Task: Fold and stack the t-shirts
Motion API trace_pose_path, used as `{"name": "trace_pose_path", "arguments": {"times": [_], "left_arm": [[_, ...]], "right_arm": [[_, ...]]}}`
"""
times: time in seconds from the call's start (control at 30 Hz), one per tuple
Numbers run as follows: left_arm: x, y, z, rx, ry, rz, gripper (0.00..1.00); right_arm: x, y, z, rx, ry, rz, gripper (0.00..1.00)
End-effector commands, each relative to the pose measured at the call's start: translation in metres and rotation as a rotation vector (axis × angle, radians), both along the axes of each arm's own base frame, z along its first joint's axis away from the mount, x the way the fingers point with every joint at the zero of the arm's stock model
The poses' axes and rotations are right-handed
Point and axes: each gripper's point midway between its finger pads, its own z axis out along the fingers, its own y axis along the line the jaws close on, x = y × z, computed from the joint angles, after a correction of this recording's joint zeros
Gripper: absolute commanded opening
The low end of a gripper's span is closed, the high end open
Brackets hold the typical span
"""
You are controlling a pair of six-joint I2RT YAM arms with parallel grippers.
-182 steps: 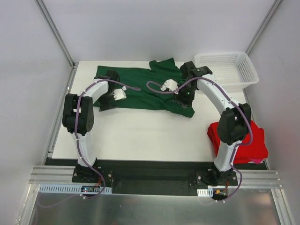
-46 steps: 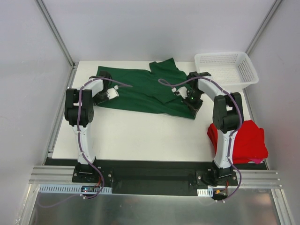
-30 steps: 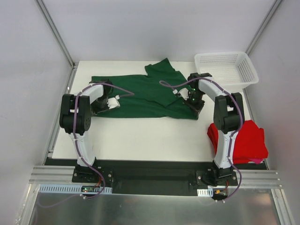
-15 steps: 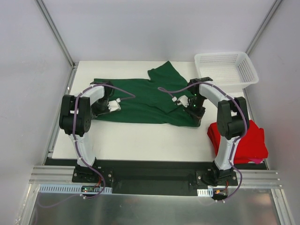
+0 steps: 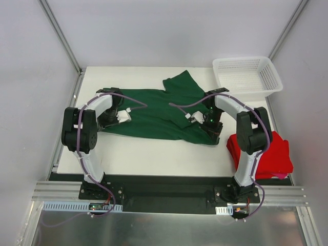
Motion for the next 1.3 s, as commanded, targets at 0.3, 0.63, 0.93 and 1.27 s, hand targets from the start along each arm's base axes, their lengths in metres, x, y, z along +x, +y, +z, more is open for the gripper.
{"name": "trace_pose_path", "arguments": {"times": [0.3, 0.63, 0.93, 1.27], "left_arm": [[-0.022, 0.016, 0.018, 0.037, 0.024, -0.012, 0.0], [-0.014, 0.024, 0.026, 0.054, 0.005, -0.029, 0.0], [-0.014, 0.028, 0.025, 0.048, 0.009, -0.004, 0.0], [-0.029, 0.025, 0.023, 0.029, 0.05, 0.006, 0.64]], "right_arm": [[-0.017, -0.021, 0.017, -0.057, -0.008, 0.071, 0.01], [-0.039, -0.012, 0.018, -0.016, 0.09, 0.08, 0.01], [-0.036, -0.008, 0.018, -0.017, 0.1, 0.113, 0.01], [-0.034, -0.01, 0.017, -0.039, 0.107, 0.117, 0.32]]}}
